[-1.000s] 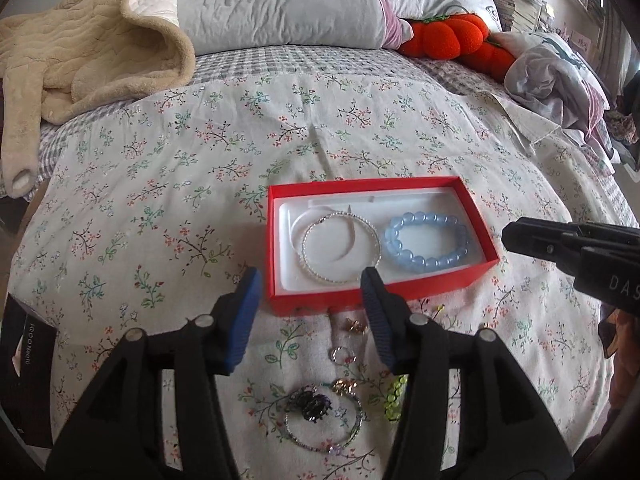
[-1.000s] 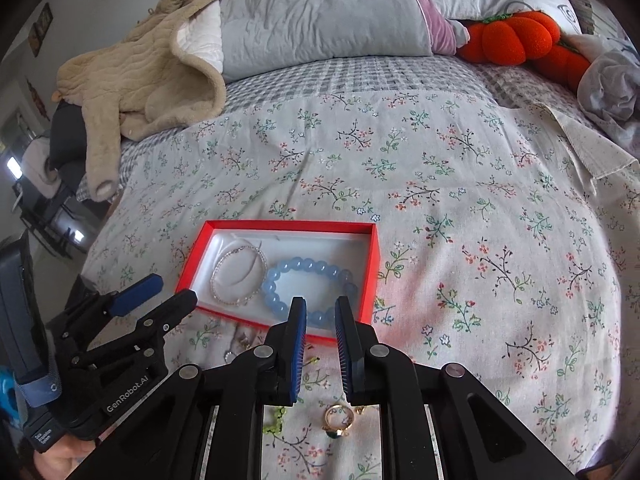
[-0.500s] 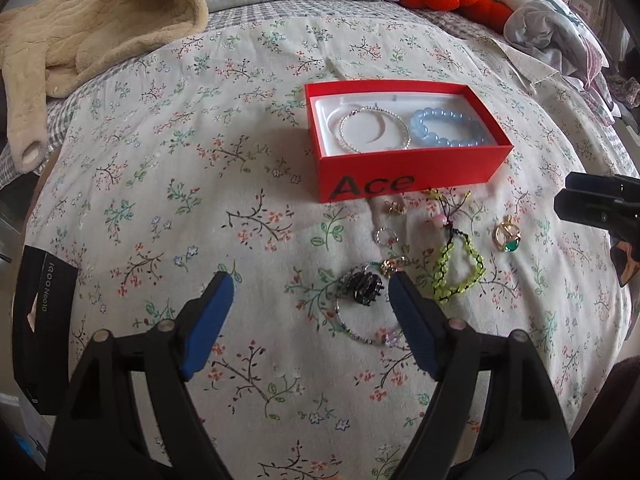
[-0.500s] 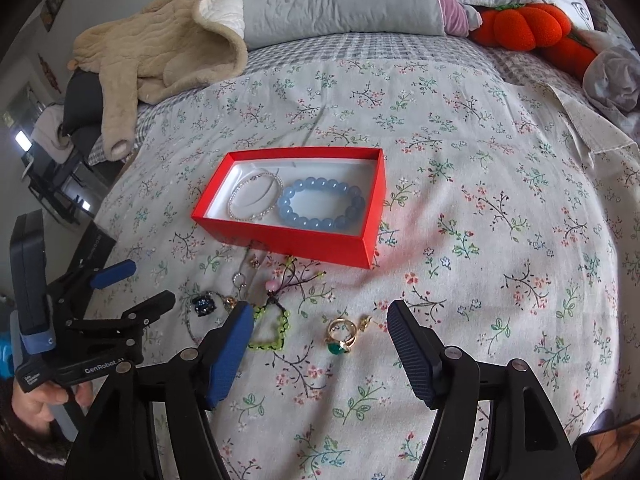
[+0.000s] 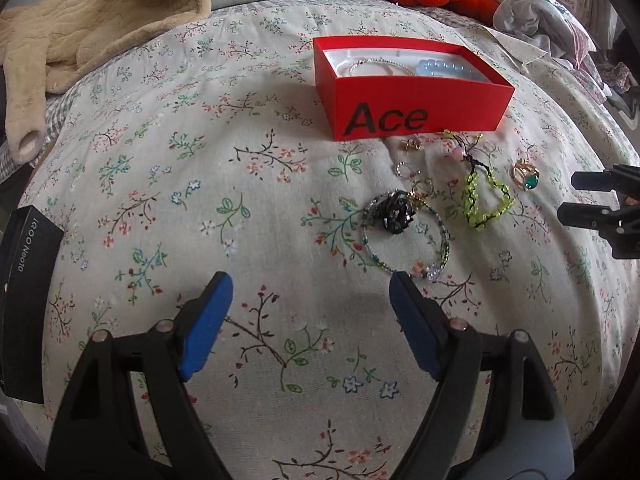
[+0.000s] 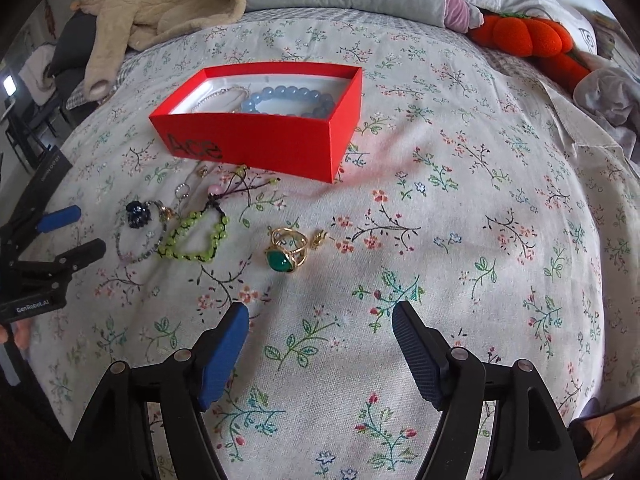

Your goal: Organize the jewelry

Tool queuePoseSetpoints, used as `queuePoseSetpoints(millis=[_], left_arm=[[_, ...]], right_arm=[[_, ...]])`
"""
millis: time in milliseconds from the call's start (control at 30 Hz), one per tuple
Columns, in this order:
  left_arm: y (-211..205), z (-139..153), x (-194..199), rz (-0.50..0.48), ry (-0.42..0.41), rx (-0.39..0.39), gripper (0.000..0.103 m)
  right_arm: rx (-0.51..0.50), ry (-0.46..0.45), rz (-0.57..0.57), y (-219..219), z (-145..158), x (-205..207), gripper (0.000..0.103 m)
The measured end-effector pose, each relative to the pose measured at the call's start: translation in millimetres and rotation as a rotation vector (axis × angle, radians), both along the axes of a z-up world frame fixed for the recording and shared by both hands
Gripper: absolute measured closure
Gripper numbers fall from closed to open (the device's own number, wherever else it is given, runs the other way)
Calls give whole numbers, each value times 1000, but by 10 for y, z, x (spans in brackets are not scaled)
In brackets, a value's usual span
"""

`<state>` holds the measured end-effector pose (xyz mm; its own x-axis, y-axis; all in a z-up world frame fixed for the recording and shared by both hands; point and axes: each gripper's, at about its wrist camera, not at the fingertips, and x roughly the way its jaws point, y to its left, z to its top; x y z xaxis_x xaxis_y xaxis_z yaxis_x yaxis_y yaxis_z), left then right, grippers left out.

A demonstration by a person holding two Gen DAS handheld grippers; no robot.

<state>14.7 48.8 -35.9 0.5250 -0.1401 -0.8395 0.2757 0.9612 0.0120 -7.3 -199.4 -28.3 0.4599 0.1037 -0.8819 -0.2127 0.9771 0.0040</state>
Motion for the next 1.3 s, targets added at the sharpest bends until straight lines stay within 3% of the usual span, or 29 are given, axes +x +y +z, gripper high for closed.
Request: queuePoseSetpoints(millis=[233, 300, 400, 467, 633, 967, 1133, 1167, 1267, 1300], left_arm=[[-49, -27, 82, -1, 34, -70, 23], [-88, -39, 115, -1, 52, -83, 31], [-169, -45, 142, -12, 58, -77, 50], [-217, -46, 156, -29, 72, -81, 71], [-292, -44, 172, -47, 108, -71, 97], [-80, -27, 226, 31, 125, -68, 102], [26, 30, 223, 38, 122, -147, 101], [31, 45, 230, 37, 122, -166, 97], [20, 97, 241, 30, 105, -202, 78], [13, 111, 248, 29, 98, -207, 77]], right_arm=[[11, 2, 52, 213, -18, -43, 28], [7, 7, 68, 287, -27, -47, 28], [1, 16, 92, 384, -62, -46, 28], [-5, 21, 103, 437, -83, -48, 28], [4, 20, 108, 513, -89, -30, 28], [60, 27, 98, 583, -73, 56, 28], [116, 12, 100, 600, -35, 93, 28], [132, 8, 94, 594, -27, 111, 31], [179, 17, 62, 541, -26, 196, 53], [195, 21, 47, 517, -30, 226, 60]])
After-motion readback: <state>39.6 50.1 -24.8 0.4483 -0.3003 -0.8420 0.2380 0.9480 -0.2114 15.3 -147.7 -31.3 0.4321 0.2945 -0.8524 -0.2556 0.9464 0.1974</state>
